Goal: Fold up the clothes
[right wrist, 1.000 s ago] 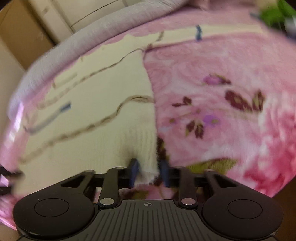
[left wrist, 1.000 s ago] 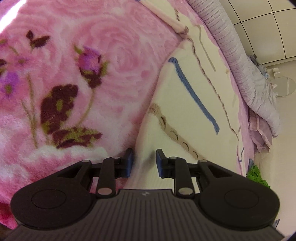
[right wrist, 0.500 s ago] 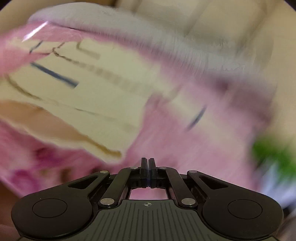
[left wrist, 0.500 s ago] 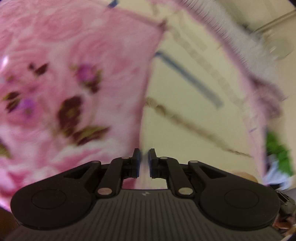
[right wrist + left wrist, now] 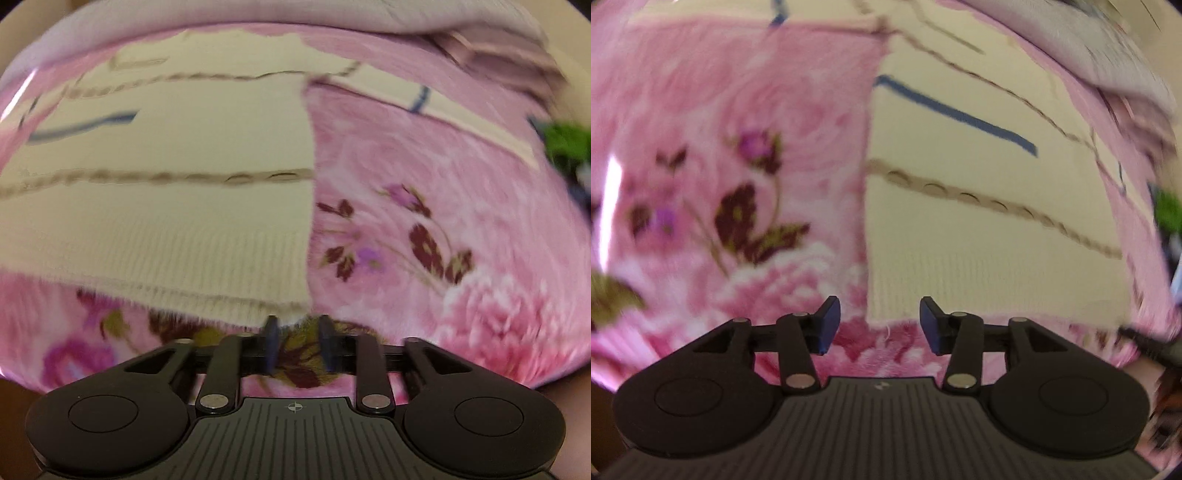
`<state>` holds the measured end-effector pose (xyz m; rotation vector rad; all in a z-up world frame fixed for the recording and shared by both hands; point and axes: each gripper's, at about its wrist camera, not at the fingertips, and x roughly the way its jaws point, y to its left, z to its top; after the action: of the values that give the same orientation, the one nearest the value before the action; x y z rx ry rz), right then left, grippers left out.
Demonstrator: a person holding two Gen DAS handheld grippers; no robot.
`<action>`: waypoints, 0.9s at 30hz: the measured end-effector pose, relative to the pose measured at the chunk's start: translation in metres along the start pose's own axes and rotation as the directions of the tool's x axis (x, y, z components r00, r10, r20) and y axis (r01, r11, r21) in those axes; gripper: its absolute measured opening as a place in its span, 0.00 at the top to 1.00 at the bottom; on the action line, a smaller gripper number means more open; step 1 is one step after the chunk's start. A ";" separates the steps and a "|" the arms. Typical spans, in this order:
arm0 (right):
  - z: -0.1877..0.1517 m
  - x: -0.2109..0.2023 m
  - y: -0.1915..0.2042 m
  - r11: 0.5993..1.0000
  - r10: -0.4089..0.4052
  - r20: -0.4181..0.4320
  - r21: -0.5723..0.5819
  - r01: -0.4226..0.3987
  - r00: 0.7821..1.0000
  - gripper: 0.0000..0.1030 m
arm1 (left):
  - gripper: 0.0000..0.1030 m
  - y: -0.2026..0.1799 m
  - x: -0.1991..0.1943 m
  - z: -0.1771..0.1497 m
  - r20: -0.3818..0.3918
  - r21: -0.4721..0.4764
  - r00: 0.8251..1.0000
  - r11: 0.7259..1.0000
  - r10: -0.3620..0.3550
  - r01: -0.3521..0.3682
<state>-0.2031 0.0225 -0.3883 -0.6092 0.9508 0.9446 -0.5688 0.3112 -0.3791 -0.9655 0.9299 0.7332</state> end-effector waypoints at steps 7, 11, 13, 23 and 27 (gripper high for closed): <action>0.006 0.006 -0.019 0.963 0.128 0.084 0.226 -0.144 0.988 0.62 | 0.94 0.019 0.025 0.006 0.051 -0.277 0.984 0.945 -0.169 0.176; 0.018 0.008 -0.007 0.989 0.107 0.061 0.101 -0.112 0.992 0.94 | 0.94 0.016 0.020 0.010 0.042 -0.250 0.982 0.949 -0.186 0.190; 0.027 -0.015 -0.002 0.998 0.050 0.096 -0.039 -0.046 0.994 0.95 | 0.95 0.015 0.003 0.008 0.076 -0.215 0.972 0.948 -0.222 0.233; 0.011 -0.002 -0.016 0.998 -0.047 -0.191 -0.038 0.040 0.980 0.95 | 0.89 -0.002 0.009 -0.012 0.025 -0.104 0.999 0.994 -0.032 0.035; 0.019 -0.037 -0.030 0.996 -0.020 -0.066 0.089 0.026 0.998 0.91 | 0.89 -0.013 -0.017 -0.007 0.100 -0.067 0.995 0.997 0.030 -0.023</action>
<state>-0.1778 0.0088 -0.3457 -0.5761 1.0370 0.8611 -0.5667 0.2978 -0.3610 -0.9663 0.8360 0.8320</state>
